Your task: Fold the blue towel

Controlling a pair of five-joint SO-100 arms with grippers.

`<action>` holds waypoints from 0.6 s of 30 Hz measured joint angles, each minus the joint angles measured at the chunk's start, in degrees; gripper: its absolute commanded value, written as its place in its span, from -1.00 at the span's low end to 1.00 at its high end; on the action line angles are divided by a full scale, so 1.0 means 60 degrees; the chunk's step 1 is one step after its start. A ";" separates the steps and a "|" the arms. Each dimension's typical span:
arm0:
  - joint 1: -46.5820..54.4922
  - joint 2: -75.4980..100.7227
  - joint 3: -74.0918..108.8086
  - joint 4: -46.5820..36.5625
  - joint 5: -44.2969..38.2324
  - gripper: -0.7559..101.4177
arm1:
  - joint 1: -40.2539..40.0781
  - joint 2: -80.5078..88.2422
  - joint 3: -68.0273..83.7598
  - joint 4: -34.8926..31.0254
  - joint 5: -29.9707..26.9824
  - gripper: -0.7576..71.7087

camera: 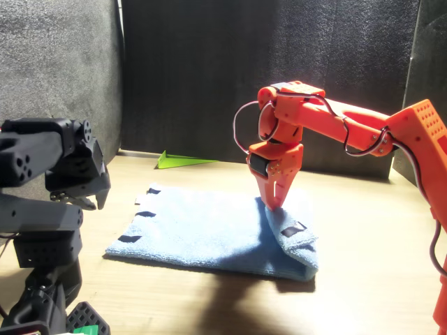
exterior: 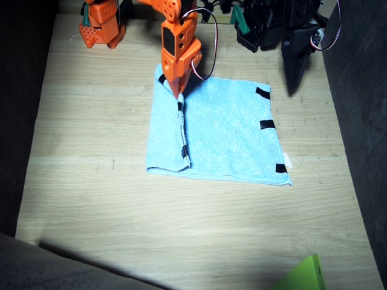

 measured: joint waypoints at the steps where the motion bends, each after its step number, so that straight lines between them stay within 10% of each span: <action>1: 0.0000 0.0000 0.0000 0.0000 0.0000 -0.89 | 0.0015 -0.0132 0.0000 -0.0029 -0.0029 -0.99; 18: 0.0000 0.0205 0.0000 0.0000 0.0029 -0.89 | 0.0059 -0.1348 -0.1611 0.0015 -0.0776 -0.99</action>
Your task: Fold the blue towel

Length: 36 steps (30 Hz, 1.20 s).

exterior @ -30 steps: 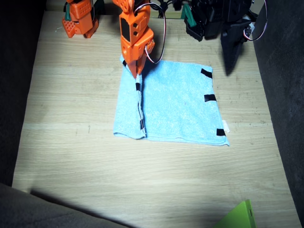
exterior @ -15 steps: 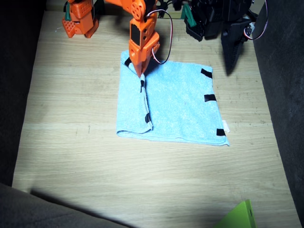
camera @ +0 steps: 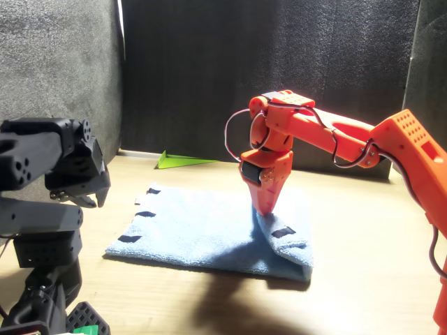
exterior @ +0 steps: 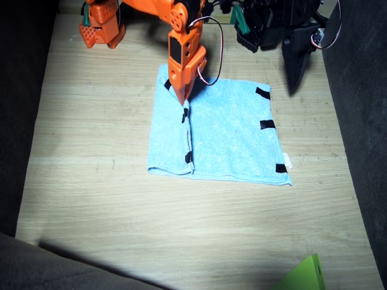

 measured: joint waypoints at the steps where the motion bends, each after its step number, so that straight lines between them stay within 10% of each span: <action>1: 0.0000 0.0000 0.0000 0.0059 0.0000 -0.89 | 0.0015 -0.0015 -0.0015 -0.0029 -0.0103 -0.99; 11: 0.0000 0.0000 0.0000 0.0132 0.0000 -0.89 | 0.0278 -0.0513 -0.0146 -0.0103 -0.0659 -0.99; 20: 0.0000 0.0000 0.0000 0.0132 0.0000 -0.88 | 0.0454 -0.0615 -0.0264 -0.0117 -0.1465 -0.45; 36: 0.0000 -0.0952 -0.0029 0.0000 0.0000 -0.88 | 0.1245 -0.0308 -0.0264 -0.0117 -0.2783 -0.46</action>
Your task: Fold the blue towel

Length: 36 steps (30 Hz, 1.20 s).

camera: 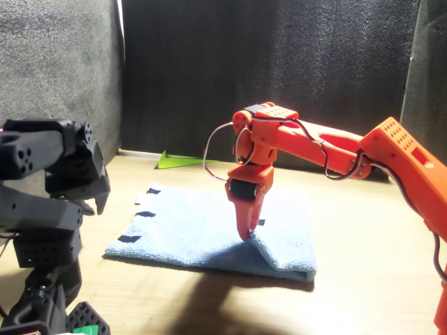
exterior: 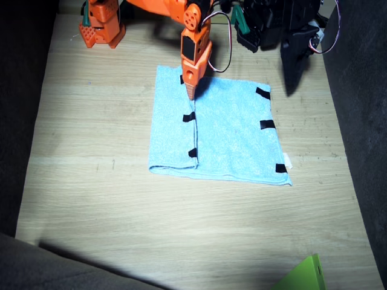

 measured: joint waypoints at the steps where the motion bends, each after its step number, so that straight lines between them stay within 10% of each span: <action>1: 0.0000 -0.0073 -0.0015 -0.0044 0.0000 -0.88 | 0.0073 0.0176 0.0000 0.0015 -0.0044 -0.46; 16: 0.0000 -0.0454 -0.0073 -0.0073 0.0000 -0.64 | 0.0996 0.3091 0.0015 0.0117 0.0000 -0.51; 27: -0.0879 -0.2051 -0.1025 0.0073 0.0117 -0.55 | -0.3472 0.6431 0.4438 0.0073 0.2388 -0.59; 36: -0.2227 -0.5435 -0.3472 0.0278 -0.0103 -0.48 | -0.3574 0.7119 0.5610 -0.0220 0.2900 -0.57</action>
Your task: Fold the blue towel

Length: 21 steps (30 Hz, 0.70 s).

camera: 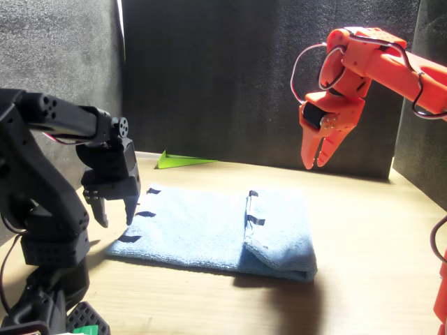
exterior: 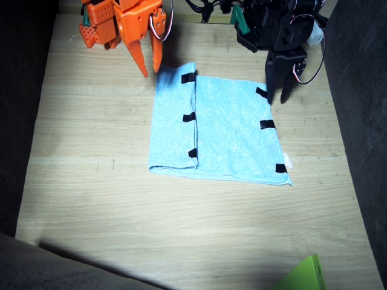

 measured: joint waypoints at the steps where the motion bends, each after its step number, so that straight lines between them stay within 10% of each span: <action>1: -0.0073 -0.0132 -0.0220 0.0117 -0.0059 -0.47 | 0.0015 -0.0059 0.0015 -0.0029 0.0000 -0.57; 21: -0.0352 -0.2168 -0.2988 0.0674 -0.0088 -0.48 | -0.0249 -0.0029 0.0352 -0.0146 0.0586 -0.58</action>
